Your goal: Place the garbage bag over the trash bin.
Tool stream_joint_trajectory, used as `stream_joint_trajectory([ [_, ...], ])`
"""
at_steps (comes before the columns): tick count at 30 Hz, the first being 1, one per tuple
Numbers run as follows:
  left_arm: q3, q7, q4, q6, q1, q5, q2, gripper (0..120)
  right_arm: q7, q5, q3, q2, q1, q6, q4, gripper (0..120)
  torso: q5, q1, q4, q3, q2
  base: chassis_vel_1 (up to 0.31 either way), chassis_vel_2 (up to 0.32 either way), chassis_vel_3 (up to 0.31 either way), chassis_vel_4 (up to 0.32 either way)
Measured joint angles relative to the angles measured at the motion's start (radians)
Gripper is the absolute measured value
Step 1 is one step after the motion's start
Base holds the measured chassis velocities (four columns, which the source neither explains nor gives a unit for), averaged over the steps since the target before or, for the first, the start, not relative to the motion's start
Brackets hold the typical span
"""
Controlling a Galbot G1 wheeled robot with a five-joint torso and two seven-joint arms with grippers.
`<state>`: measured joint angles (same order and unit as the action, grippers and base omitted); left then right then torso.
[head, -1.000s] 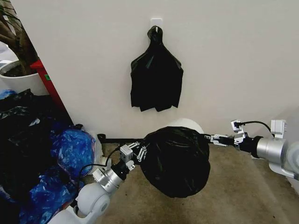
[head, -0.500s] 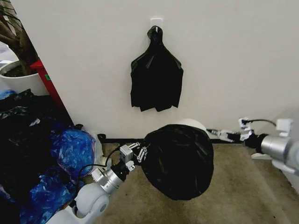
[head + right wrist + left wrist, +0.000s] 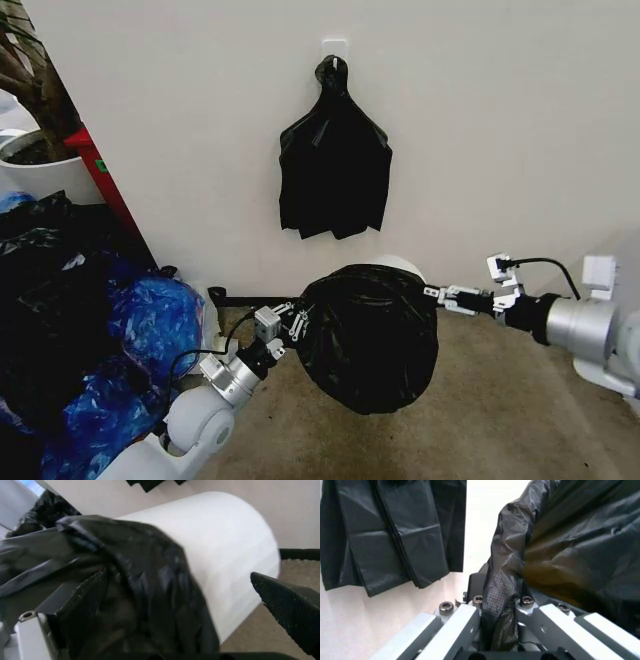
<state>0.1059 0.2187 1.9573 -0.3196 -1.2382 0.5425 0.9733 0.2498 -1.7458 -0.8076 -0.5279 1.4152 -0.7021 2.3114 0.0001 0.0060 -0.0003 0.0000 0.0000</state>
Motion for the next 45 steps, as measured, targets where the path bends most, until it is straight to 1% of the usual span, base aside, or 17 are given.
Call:
stream_joint_trajectory([
  [3,0.001,0.012,0.014,0.0,-0.005,0.003,-0.002,1,-0.011,0.022,0.01,-0.003,-0.007,0.004,-0.027,100,-0.0001,0.0,0.0,0.0,0.0,0.0,0.0,0.0,0.0],
  [9,-0.003,0.028,0.04,0.0,-0.016,0.003,-0.003,1,-0.083,0.096,0.018,0.008,-0.017,0.015,-0.105,100,0.0,0.0,-0.0001,0.0,0.0,0.0,0.0,0.0,0.0],
  [13,-0.004,0.042,0.064,0.0,-0.03,0.005,-0.011,1,-0.118,0.128,0.067,0.01,-0.066,0.021,-0.178,100,0.0001,0.0,0.0,0.0,0.0,0.0,0.0,0.0,0.0],
  [14,-0.004,0.042,0.064,0.0,-0.03,0.005,-0.011,1,-0.118,0.128,0.067,0.01,-0.066,0.021,-0.178,100,0.0001,0.0,0.0,0.0,0.0,0.0,0.0,0.0,0.0],
  [17,-0.002,0.05,0.073,0.0,-0.037,0.006,-0.013,1,-0.132,0.138,0.112,0.01,-0.115,0.03,-0.216,100,0.0,0.0,0.0,0.0,0.0,0.0,0.0,0.0,0.0],
  [21,0.002,0.055,0.085,0.0,-0.048,0.008,-0.013,1,-0.195,0.185,0.165,0.012,-0.162,0.05,-0.261,100,-0.0001,0.0,0.0001,0.0,0.0,0.0,0.0,0.0,0.0],
  [25,0.001,0.058,0.091,0.001,-0.052,0.009,-0.012,1,-0.231,0.227,0.186,0.012,-0.173,0.073,-0.288,100,0.0,0.0,0.0001,0.0,0.0,0.0,0.0,0.0,0.0],
  [27,-0.001,0.05,0.091,0.007,-0.052,0.013,-0.01,1,-0.236,0.235,0.178,0.011,-0.163,0.077,-0.285,100,0.0,0.0,0.0,0.0,0.0,0.0,0.0,0.0,0.0],
  [30,-0.002,0.036,0.083,0.012,-0.048,0.016,-0.005,1,-0.236,0.235,0.162,0.014,-0.146,0.077,-0.27,100,0.0,0.0,-0.0001,0.0,0.0,0.0,0.0,0.0,0.0],
  [37,-0.007,-0.037,0.021,0.041,-0.03,0.039,0.012,1,-0.232,0.209,0.113,0.04,-0.117,0.068,-0.241,100,-0.0003,0.0,-0.0001,0.0,0.0,0.0,0.0,0.0,0.0],
  [45,-0.006,-0.033,-0.045,0.05,-0.027,0.061,0.024,1,-0.201,0.127,0.068,0.055,-0.109,0.062,-0.198,100,-0.0001,0.0,-0.0001,0.0,0.0,0.0,0.0,0.0,0.0],
])
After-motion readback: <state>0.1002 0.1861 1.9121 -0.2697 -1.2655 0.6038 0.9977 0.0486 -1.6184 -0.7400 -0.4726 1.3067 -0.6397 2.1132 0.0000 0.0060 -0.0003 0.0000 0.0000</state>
